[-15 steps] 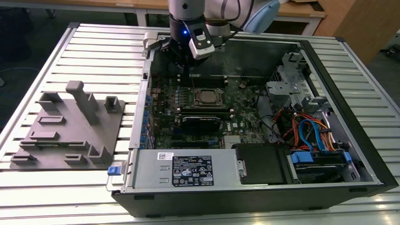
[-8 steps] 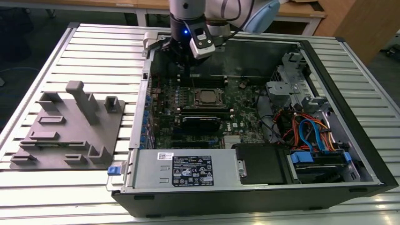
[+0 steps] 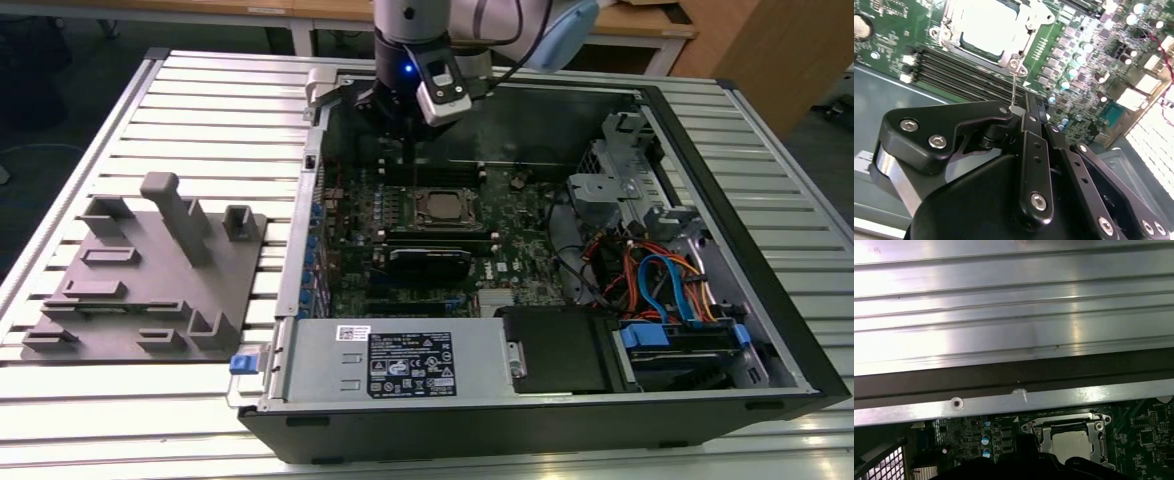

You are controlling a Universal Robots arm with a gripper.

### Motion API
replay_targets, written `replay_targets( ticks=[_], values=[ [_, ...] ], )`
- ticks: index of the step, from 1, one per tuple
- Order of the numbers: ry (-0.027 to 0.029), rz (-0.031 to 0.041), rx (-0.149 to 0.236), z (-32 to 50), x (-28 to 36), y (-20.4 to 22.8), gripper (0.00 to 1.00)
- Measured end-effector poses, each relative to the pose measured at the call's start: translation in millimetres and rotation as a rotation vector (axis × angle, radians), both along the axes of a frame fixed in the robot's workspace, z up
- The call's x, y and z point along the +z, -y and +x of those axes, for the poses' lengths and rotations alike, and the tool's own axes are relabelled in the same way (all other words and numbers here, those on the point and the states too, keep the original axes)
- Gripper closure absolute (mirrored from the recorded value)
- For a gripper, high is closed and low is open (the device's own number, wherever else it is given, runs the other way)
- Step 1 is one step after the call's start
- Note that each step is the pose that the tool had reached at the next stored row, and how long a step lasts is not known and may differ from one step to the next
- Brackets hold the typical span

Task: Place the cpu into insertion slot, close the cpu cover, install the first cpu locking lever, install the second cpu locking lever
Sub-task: 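Install the first cpu locking lever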

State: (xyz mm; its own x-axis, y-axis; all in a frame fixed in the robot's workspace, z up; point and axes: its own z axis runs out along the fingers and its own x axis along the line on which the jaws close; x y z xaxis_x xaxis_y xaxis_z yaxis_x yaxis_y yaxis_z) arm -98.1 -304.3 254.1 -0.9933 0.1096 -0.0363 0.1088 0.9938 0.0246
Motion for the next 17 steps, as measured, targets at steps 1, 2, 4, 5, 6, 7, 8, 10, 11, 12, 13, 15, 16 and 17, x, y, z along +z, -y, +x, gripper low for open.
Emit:
replay_targets(
  ticks=[1,2,4,5,6,7,8,10,11,12,13,15,16,17],
  values=[
    [0.0000,0.0000,0.000,1.9,0.0,0.0,0.90],
    [0.0000,-0.0001,0.000,3.8,0.0,0.0,0.90],
    [0.0000,-0.0001,0.000,7.3,0.0,0.0,0.90],
    [0.0000,0.0000,0.000,8.8,0.0,0.0,0.90],
    [-0.0001,-0.0001,0.000,9.8,0.0,0.0,0.90],
    [-0.0001,-0.0001,0.000,10.5,0.1,0.0,0.90],
    [0.0000,0.0000,0.000,11.0,0.0,0.0,0.90],
    [0.0000,0.0000,0.000,11.8,0.0,0.0,0.90],
    [0.0000,0.0000,0.000,12.0,0.0,0.0,0.90],
    [0.0000,-0.0001,0.000,12.0,0.0,0.0,0.90],
    [0.0000,-0.0001,0.000,12.0,0.0,0.0,0.90],
    [0.0000,0.0000,0.000,13.0,0.0,0.0,0.90],
    [0.0000,0.0000,0.000,13.0,0.0,0.0,0.90],
    [0.0000,0.0000,0.000,13.0,0.0,0.0,0.90]
  ],
)
